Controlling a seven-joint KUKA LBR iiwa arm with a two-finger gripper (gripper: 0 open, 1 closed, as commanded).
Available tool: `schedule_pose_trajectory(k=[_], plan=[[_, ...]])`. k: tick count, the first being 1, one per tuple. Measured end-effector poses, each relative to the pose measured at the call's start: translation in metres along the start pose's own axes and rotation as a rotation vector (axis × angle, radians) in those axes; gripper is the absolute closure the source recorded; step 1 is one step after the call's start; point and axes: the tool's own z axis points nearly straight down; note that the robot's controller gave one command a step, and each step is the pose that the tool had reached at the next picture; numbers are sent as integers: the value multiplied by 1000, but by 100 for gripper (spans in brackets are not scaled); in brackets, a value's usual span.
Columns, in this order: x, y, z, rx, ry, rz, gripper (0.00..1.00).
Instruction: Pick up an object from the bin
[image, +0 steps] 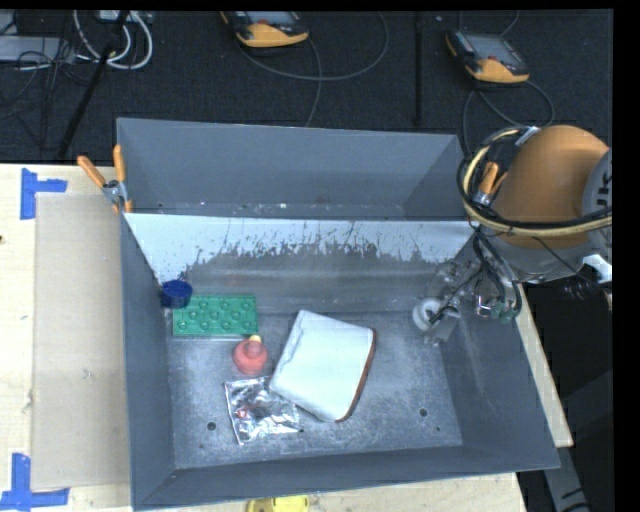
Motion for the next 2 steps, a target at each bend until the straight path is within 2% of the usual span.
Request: schedule_pose_trajectory(k=[2], plan=[[-1,1,-11,1,6,-5,100]])
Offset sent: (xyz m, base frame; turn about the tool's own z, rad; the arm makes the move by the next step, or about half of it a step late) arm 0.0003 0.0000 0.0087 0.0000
